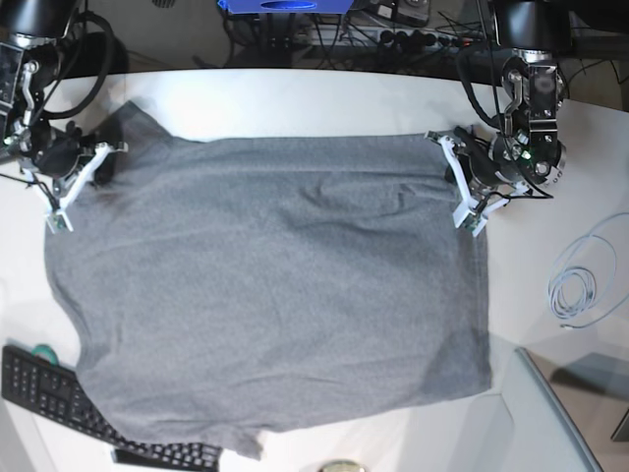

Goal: Layout the t-shirt on the table in an organized manner, then fold the t-shirt properly
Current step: 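Lay the shirt flat on the table with both grippers holding its shoulders, then drag the shirt shoulders apart with both grippers to smooth it flat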

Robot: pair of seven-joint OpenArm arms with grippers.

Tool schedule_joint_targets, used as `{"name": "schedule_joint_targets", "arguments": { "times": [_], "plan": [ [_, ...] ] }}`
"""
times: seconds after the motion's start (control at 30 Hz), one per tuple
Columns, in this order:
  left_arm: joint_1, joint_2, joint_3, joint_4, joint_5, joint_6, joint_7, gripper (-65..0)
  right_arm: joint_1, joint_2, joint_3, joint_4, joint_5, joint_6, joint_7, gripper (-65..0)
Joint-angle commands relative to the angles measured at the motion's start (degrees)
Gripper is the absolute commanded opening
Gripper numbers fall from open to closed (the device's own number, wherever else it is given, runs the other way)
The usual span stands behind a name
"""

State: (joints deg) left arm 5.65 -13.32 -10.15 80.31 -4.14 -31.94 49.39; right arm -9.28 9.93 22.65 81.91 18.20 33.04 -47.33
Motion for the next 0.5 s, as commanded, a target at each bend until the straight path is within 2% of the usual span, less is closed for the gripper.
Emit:
{"name": "schedule_joint_targets", "arguments": {
  "times": [0.0,0.13,0.3,0.47],
  "plan": [
    [-0.68,-0.70,-0.44,0.17,-0.12,0.08,-0.73,-65.0,-0.26,0.66,0.33,1.12,0.75,0.06,0.78,-64.4],
    [-0.77,-2.28,-0.79,-2.20,-0.12,0.16,-0.99,-65.0,-3.25,0.40,-0.19,5.61,0.75,0.06,0.43,-64.4],
    [-2.35,-3.95,-0.79,-8.01,2.43,0.25,-6.26,-65.0,-6.50,-0.13,-3.18,10.53,0.75,0.06,-0.01,-64.4],
    [-2.27,-3.87,-0.35,-9.06,5.06,0.25,-7.06,-65.0,-6.68,-3.12,-3.27,11.06,0.75,0.06,-5.28,-64.1]
  ]
}}
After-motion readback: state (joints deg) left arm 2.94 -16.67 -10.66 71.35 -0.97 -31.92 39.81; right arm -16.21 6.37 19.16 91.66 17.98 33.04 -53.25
